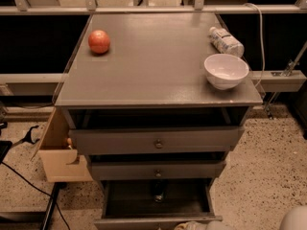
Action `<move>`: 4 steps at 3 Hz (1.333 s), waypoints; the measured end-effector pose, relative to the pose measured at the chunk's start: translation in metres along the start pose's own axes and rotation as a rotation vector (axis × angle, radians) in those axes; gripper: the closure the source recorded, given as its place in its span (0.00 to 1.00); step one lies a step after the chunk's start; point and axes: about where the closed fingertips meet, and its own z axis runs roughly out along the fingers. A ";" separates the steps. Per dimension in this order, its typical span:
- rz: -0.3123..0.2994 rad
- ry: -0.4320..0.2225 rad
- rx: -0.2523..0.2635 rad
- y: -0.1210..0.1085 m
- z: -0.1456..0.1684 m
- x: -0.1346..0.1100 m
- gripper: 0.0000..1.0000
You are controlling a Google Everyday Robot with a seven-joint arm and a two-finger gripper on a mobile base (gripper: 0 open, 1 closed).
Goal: Close bottom drawer
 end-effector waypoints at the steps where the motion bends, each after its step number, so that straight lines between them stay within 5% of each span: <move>1: -0.031 0.039 -0.008 0.001 0.002 -0.005 1.00; 3: -0.159 0.206 -0.072 0.024 0.001 -0.016 1.00; 4: -0.219 0.287 -0.052 0.019 0.007 -0.020 1.00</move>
Offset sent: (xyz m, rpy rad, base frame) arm -0.0010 0.0193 0.0098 -0.2738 -0.0805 0.1054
